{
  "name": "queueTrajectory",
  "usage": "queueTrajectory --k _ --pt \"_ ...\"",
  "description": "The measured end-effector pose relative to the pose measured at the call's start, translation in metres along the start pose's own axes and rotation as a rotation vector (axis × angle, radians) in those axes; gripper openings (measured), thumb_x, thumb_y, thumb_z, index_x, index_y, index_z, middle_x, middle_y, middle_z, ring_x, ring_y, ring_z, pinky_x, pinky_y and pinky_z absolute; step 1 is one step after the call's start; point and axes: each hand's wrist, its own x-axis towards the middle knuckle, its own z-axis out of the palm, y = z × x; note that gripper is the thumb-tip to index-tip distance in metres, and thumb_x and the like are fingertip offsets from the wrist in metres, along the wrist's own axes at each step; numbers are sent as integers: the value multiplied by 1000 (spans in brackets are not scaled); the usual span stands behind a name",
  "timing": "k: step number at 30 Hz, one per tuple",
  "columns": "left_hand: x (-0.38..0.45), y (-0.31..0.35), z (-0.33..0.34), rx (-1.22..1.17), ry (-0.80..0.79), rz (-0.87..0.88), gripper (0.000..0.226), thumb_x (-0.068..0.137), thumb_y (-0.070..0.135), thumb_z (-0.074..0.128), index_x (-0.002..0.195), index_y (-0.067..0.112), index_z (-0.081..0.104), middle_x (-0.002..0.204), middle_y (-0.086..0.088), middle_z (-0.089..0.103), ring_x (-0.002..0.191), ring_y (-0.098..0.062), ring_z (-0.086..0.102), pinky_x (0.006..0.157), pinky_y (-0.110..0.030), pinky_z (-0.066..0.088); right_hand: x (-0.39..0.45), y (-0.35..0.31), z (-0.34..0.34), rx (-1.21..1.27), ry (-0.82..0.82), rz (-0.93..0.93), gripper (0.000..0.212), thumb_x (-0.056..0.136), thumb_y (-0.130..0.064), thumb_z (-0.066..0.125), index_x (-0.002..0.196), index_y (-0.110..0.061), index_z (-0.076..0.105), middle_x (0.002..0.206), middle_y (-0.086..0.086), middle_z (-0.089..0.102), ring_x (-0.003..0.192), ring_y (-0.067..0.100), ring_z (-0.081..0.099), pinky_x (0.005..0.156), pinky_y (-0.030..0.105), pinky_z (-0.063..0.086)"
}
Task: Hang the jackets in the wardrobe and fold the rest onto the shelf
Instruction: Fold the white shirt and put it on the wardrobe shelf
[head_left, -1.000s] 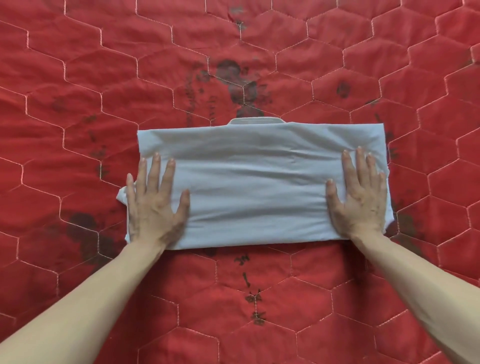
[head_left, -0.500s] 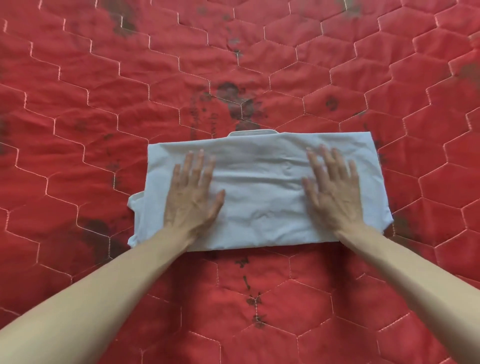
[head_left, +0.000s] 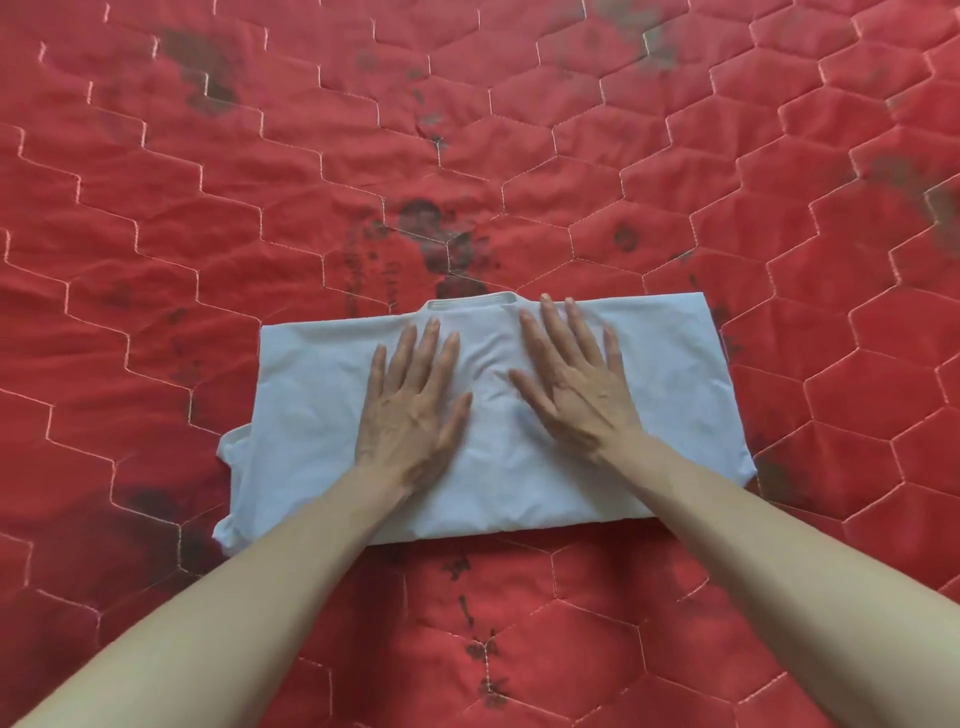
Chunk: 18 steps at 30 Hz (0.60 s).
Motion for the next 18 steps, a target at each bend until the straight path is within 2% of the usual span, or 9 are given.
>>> queueTrajectory --k 3,5,7,10,12,14,16,18 --pt "-48 -20 -5 12 38 -64 70 104 50 29 167 23 17 176 -3 8 162 -23 4 129 -54 8 -37 37 -11 -28 110 222 68 105 -57 17 166 -27 18 174 -1 12 161 22 7 127 57 11" --pt "-78 -34 -3 30 50 -151 70 104 52 30 167 24 17 176 -3 9 162 -24 5 129 -56 7 -68 63 -15 -35 103 363 68 105 -56 15 166 -24 20 174 1 13 161 23 9 127 58 13" --pt "-96 -43 0 25 27 -234 72 102 54 29 167 26 18 176 -1 8 162 -23 2 128 -58 5 -86 77 -14 -17 69 396 69 105 -56 17 166 -24 18 175 -1 9 161 21 5 127 58 11" --pt "-99 -43 3 46 0 -247 72 100 52 31 166 24 23 175 -3 11 162 -26 4 127 -62 10 -89 77 -14 16 83 373 69 105 -55 22 166 -24 17 175 -1 7 161 19 2 127 56 7" --pt "-93 -37 2 53 -5 -279 71 98 46 32 165 22 26 175 -7 13 162 -29 5 126 -63 8 -89 72 -18 77 128 377 69 105 -52 26 166 -22 18 175 1 7 161 22 2 127 54 8" --pt "-89 -25 1 42 5 -306 70 98 39 31 165 18 28 174 -10 16 162 -32 6 127 -62 7 -97 66 -24 177 207 479 71 104 -50 34 166 -20 17 174 3 9 161 25 7 127 51 12" --pt "-86 -4 2 22 31 -220 66 99 32 32 162 12 33 172 -14 21 161 -34 12 127 -60 13 -106 59 -33 318 289 675 79 98 -54 42 165 -18 20 171 7 22 155 31 21 123 50 21" --pt "-83 30 5 -42 40 -62 63 101 28 34 161 9 36 171 -15 23 161 -33 14 127 -58 18 -116 56 -40 392 332 833 86 92 -59 53 162 -15 28 158 10 43 141 35 35 116 50 28"
